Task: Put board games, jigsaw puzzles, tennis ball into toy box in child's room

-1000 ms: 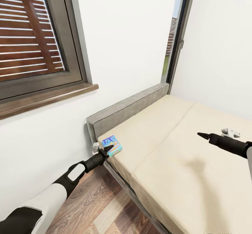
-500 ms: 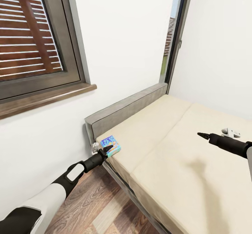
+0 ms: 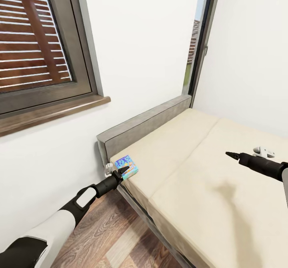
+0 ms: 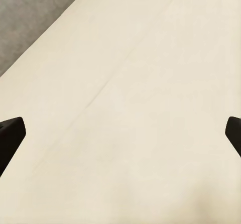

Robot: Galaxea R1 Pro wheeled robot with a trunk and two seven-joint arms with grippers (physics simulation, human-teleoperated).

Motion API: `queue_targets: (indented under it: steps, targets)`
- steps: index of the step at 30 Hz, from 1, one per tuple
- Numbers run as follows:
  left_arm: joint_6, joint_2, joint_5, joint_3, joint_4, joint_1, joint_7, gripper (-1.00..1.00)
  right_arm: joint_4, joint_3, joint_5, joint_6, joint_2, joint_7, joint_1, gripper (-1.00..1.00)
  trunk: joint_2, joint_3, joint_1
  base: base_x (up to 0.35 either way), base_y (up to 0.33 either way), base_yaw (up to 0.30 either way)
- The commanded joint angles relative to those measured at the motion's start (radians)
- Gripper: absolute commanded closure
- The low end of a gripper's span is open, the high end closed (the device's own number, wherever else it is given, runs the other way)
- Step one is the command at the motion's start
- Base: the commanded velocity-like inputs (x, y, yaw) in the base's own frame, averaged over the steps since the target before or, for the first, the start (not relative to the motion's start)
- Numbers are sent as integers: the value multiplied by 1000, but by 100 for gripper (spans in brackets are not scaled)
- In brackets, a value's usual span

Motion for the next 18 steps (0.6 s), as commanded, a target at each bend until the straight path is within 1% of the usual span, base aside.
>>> queue_targets:
  steps: [1,18]
  targets:
    - [8,-4,20,-4,-1,-1,-3,-100,0,-1,5,5,0,7,-1,-100,0,-1,0,0,0,-2]
    - [8,-5,20,-4,-1,-2,-3,-100,0,-1,5,5,0,7,-1,-100,0,-1,0,0,0,0]
